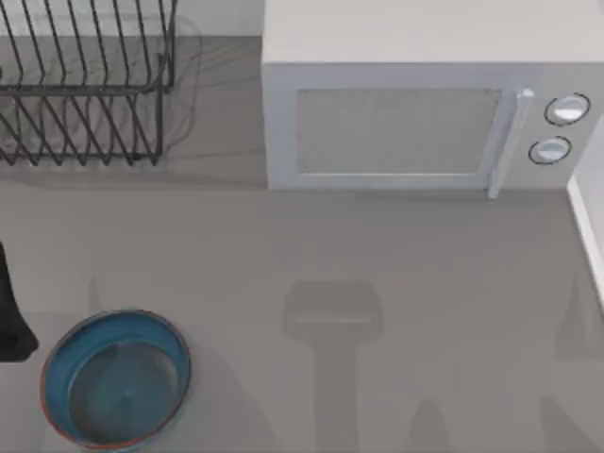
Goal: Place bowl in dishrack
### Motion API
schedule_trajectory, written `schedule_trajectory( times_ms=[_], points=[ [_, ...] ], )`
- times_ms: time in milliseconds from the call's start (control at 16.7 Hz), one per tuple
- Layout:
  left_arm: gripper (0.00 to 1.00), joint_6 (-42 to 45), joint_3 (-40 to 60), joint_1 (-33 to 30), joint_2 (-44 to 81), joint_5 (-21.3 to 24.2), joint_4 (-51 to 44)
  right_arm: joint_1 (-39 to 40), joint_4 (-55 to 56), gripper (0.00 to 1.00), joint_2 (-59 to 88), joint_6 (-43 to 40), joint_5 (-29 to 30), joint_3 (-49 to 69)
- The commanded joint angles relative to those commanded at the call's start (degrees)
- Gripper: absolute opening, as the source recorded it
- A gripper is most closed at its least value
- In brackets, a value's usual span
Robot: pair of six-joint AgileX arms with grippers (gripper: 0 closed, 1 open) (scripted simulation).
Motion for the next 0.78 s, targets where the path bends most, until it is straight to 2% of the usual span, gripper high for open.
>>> schedule_trajectory(
  times_ms=[180, 360, 540, 780],
  points=[
    [1.0, -0.4, 0.6, -0.4, 0.6, 0.0, -0.6, 0.0, 0.0, 1.0, 0.0, 0.0, 0.0, 0.0],
    [1.0, -3.2, 5.7, -3.3, 6.1, 0.1, -5.5, 0.0, 0.0, 1.0, 0.0, 0.0, 0.0, 0.0],
    [1.0, -7.9, 14.7, -8.1, 16.7, 0.1, -14.1, 0.0, 0.0, 1.0, 0.0, 0.0, 0.0, 0.0],
    [1.0, -15.7, 29.4, -16.1, 37.9, 0.0, -28.9, 0.0, 0.0, 1.0, 0.0, 0.0, 0.0, 0.0]
  ],
)
